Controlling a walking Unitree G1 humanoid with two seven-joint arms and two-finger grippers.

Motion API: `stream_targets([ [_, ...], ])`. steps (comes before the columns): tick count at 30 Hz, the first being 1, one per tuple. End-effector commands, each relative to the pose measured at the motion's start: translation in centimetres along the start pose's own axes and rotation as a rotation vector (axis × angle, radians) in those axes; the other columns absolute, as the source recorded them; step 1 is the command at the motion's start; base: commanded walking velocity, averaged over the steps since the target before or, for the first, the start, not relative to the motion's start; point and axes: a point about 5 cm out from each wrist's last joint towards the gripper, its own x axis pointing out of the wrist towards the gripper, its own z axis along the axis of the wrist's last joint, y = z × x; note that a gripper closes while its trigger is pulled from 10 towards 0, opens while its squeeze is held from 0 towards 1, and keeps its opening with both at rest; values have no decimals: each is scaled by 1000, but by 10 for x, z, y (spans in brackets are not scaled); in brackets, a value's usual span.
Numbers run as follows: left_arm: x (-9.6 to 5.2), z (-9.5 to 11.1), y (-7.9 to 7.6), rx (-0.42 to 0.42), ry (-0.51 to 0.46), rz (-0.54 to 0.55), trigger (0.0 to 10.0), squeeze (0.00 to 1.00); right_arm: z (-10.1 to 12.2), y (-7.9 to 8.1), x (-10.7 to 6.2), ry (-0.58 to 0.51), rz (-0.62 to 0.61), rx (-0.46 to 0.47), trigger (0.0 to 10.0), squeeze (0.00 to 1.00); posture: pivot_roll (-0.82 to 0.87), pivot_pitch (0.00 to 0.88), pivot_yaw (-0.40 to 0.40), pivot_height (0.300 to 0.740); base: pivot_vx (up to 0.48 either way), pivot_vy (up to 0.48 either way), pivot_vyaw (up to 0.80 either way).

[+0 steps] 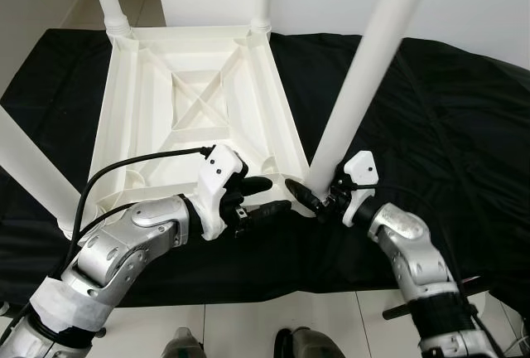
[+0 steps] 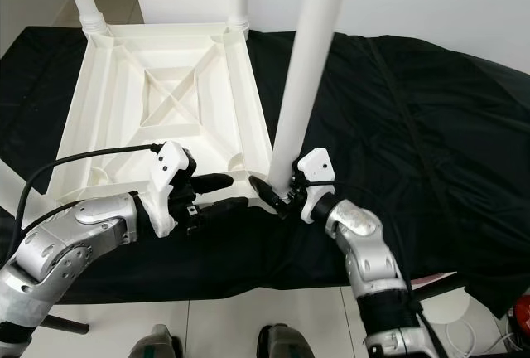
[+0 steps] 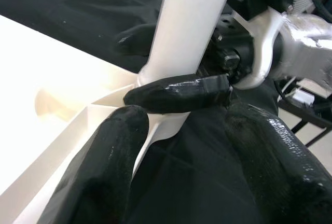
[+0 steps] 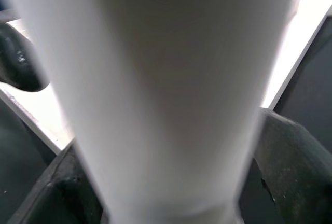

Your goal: Building children table

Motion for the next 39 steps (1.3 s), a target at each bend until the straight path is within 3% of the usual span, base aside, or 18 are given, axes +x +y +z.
stream_targets([
  [1,0,-1,-11,14,12,-206,10000,0,-2,2,7,-4,52,4,10000,0,46,32,4,740,0,0,0],
  [4,0,-1,-11,14,12,-206,10000,0,-2,1,8,-11,69,11,10000,0,46,32,4,740,0,0,0],
  [5,0,-1,-12,14,12,-207,10000,0,-3,1,8,-9,82,9,0,0,54,29,1,740,0,0,0],
  [15,0,-4,-17,3,10,-210,10000,0,-9,-1,1,-15,110,31,0,0,55,25,-9,740,0,0,0],
  [23,3,-6,-15,1,5,-206,10000,0,-12,5,-4,0,-17,49,0,0,46,28,-20,740,0,0,0],
  [24,3,-6,-15,1,2,-205,10000,0,-12,7,-4,2,-44,52,10000,0,38,31,-29,740,0,0,0],
  [29,5,-6,-15,4,-5,-199,10000,0,-10,15,1,1,-135,68,10000,0,35,31,-34,740,0,0,0],
  [33,8,-5,-14,8,-21,-184,10000,0,-11,26,9,36,-352,93,10000,0,29,24,-45,740,0,0,0],
  [39,9,-4,-12,15,-32,-173,10000,0,-9,37,15,37,-453,138,10000,0,31,21,-49,740,0,0,0],
])
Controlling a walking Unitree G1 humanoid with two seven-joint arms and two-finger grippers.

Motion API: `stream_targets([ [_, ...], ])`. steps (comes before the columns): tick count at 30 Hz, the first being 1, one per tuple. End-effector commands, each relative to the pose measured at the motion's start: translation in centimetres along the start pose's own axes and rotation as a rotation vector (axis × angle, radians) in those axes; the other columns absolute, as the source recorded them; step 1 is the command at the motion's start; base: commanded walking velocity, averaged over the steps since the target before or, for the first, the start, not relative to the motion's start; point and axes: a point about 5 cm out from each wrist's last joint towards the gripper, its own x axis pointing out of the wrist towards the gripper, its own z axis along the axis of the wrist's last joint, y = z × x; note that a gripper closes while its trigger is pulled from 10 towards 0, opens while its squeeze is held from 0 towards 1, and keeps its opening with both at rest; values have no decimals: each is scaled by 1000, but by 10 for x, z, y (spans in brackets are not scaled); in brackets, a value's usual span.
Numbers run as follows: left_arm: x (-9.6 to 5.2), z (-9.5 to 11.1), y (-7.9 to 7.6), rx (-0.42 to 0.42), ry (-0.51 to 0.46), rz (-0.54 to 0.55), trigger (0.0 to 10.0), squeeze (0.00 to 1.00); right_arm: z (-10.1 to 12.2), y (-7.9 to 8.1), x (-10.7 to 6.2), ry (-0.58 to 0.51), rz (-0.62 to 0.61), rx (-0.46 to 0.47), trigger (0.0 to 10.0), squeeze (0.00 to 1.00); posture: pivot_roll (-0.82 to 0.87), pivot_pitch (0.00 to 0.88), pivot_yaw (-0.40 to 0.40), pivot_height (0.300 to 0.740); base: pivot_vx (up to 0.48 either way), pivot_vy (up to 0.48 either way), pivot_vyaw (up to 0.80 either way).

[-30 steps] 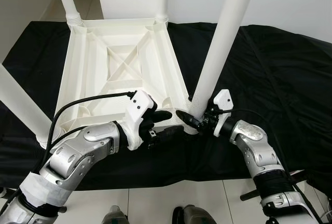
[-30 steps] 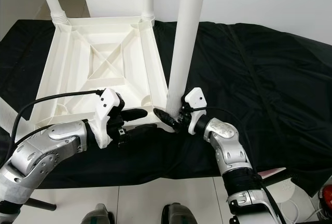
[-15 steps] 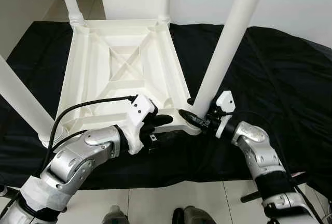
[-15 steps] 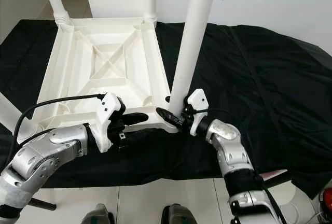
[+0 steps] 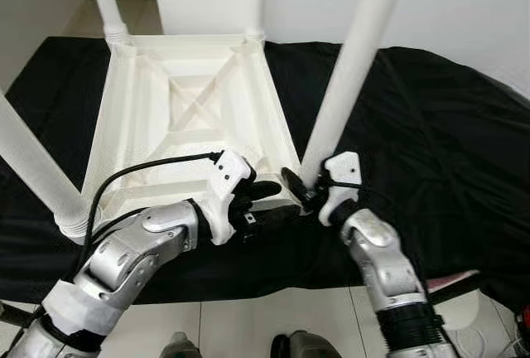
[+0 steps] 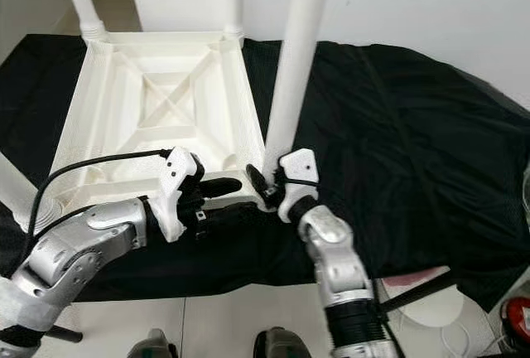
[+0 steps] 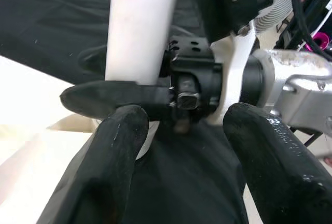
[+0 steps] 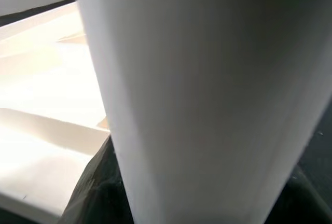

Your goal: Building children table

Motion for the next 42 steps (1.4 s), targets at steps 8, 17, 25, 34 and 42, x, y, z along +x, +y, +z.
stream_targets([
  [8,0,2,-4,35,4,-146,10000,0,4,-6,-5,8,-2,8,10000,1000,30,17,-50,740,0,0,0],
  [17,-2,0,-4,33,5,-141,10000,0,4,-26,-26,23,193,-49,10000,0,32,19,-51,740,0,0,0],
  [25,-2,0,-5,31,12,-151,10000,0,9,-46,-31,41,470,-128,10000,0,26,17,-35,740,0,0,0],
  [34,-3,0,-5,32,17,-154,10000,0,10,-55,-3,42,500,-167,8000,0,44,17,-34,740,0,0,0],
  [42,-4,0,-7,27,17,-151,10000,0,3,-47,1,38,549,-122,0,0,53,22,-40,740,0,0,0],
])
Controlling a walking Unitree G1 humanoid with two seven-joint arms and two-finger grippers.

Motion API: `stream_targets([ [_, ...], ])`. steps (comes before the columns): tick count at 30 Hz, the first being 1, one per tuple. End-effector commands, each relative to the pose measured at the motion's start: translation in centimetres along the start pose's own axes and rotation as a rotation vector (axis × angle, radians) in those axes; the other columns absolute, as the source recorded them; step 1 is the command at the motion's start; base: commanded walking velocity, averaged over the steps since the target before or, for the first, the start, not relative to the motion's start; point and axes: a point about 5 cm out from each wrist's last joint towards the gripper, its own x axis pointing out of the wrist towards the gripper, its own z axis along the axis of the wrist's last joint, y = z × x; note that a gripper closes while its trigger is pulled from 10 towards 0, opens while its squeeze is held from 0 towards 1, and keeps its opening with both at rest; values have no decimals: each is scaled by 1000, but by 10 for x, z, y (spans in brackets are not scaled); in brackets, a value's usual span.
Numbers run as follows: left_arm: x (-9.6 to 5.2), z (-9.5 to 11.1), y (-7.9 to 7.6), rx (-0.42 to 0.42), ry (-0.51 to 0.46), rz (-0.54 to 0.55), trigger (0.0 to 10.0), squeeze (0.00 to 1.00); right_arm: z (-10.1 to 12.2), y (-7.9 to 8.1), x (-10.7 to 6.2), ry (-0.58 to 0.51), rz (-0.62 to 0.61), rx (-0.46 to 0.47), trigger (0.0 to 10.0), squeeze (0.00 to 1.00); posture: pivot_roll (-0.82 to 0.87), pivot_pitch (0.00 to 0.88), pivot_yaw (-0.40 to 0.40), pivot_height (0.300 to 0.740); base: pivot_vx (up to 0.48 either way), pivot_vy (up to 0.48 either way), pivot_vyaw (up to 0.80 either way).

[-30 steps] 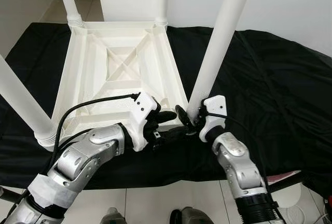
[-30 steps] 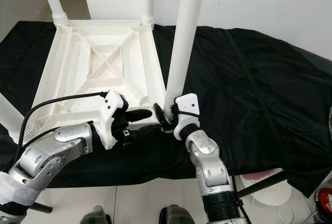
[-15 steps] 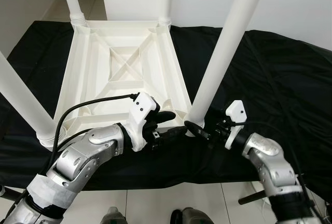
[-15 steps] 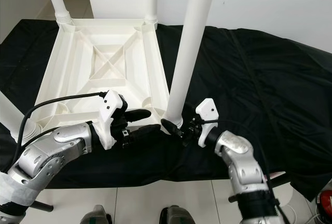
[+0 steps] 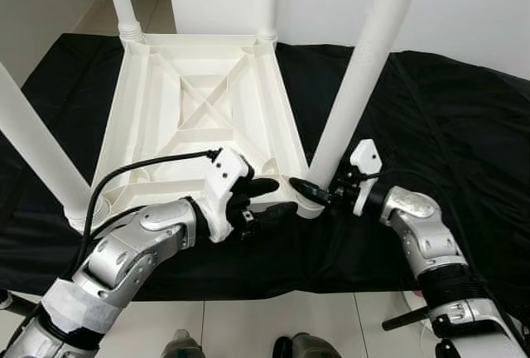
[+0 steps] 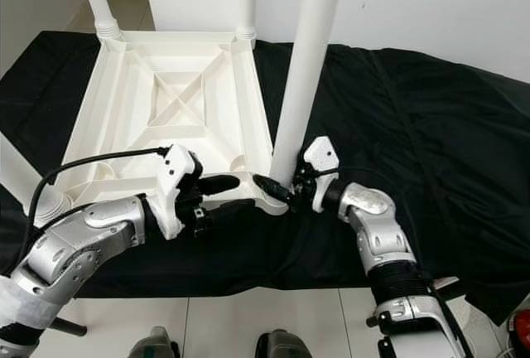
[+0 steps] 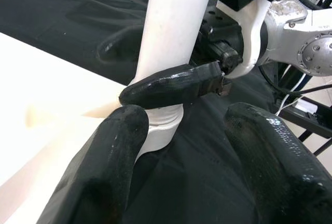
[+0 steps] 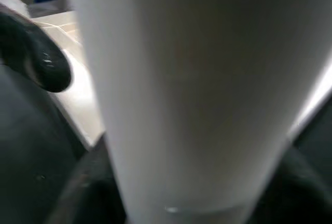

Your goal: Building children table

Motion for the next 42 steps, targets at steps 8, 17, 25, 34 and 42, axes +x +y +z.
stream_targets([
  [8,-1,-3,-10,8,4,-150,10000,0,-11,11,-2,-17,-135,109,10000,0,56,5,-47,740,0,0,0],
  [17,2,-1,-1,21,-2,-133,10000,0,-19,22,3,1,-414,151,10000,0,38,0,-26,740,0,0,0],
  [25,3,-2,-1,23,-3,-136,10000,0,-22,29,5,30,-581,148,10000,0,35,0,-29,740,0,0,0],
  [34,8,-3,8,30,-26,-105,10000,0,-19,40,14,3,-620,182,10000,1000,26,0,-38,740,0,0,0],
  [42,9,-4,6,26,-23,-120,10000,0,-15,33,7,12,-568,145,10000,0,27,0,-36,740,0,0,0],
])
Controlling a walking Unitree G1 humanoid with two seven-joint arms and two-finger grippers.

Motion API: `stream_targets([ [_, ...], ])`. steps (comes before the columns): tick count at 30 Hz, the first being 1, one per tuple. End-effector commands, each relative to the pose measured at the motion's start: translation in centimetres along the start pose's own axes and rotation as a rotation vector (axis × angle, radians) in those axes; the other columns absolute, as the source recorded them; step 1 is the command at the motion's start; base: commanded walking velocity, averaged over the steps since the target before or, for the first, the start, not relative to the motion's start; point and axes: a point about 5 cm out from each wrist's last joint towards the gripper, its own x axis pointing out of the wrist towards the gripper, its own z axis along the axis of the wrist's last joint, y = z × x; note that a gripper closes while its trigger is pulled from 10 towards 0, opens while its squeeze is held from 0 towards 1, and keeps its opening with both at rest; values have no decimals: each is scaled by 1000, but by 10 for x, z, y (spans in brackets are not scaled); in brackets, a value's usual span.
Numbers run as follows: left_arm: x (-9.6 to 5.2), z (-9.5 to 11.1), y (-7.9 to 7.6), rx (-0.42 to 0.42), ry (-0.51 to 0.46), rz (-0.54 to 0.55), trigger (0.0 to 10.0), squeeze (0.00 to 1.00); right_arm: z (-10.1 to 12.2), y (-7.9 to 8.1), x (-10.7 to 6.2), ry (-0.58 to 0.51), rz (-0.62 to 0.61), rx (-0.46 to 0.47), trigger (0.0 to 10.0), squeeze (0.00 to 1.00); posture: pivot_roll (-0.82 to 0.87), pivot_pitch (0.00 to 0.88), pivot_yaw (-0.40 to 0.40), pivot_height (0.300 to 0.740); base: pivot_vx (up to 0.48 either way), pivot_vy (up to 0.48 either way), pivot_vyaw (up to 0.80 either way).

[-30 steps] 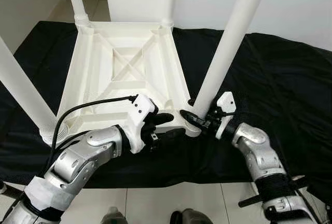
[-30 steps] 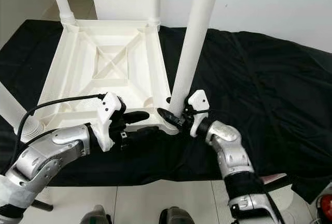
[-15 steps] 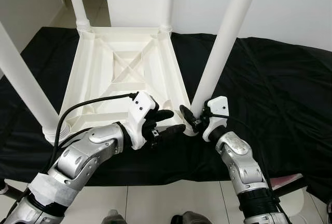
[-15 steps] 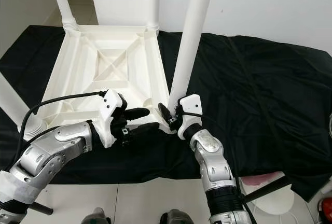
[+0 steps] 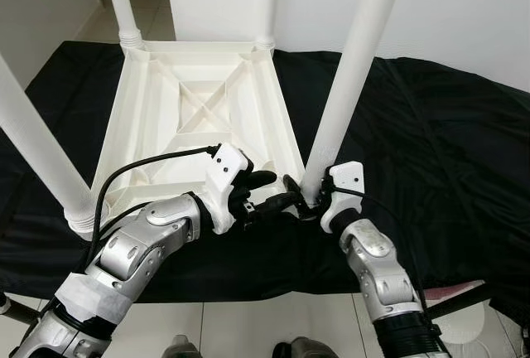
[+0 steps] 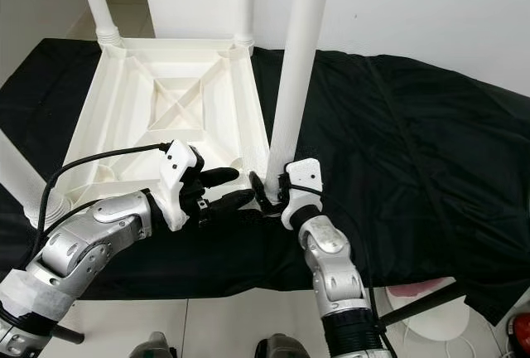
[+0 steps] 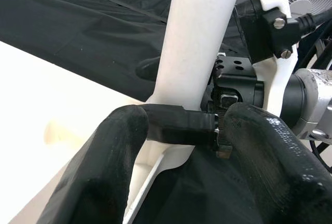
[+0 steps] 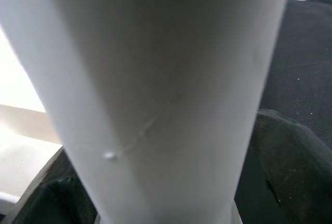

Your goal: Building children table

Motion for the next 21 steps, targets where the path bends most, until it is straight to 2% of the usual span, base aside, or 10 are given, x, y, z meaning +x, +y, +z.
stream_targets([
  [1,0,1,-8,14,15,-184,10000,0,5,-2,-1,-4,78,-7,10000,0,20,0,-30,740,0,0,0],
  [6,1,4,-10,28,41,-234,10000,0,17,-2,-5,-51,342,-64,10000,0,9,0,-25,740,0,0,0],
  [9,1,3,-12,32,48,-256,10000,0,20,-7,-3,-53,396,-73,10000,0,2,18,-24,740,0,0,0],
  [11,1,1,-17,54,60,-288,10000,0,22,-15,0,-41,455,-123,10000,0,3,21,-31,740,0,0,0],
  [14,3,2,-16,68,38,-255,10000,0,22,-18,4,-33,405,-137,10000,0,10,25,-41,740,0,0,0],
  [15,5,6,-12,56,-1,-197,10000,0,21,-16,7,-35,335,-135,10000,0,13,26,-44,740,0,0,0],
  [17,9,15,-5,8,-87,-79,10000,0,16,-9,9,-23,160,-67,10000,0,20,29,-51,740,0,0,0],
  [18,9,15,-5,8,-87,-79,10000,0,16,-9,9,-23,160,-67,10000,0,20,29,-51,740,0,0,0],
  [19,9,16,-6,-3,-102,-73,10000,0,14,-1,8,-26,166,-48,10000,0,17,32,-49,740,0,0,0],
  [21,9,16,-7,-5,-104,-81,10000,0,13,5,6,-30,188,-38,10000,0,17,32,-49,740,0,0,0],
])
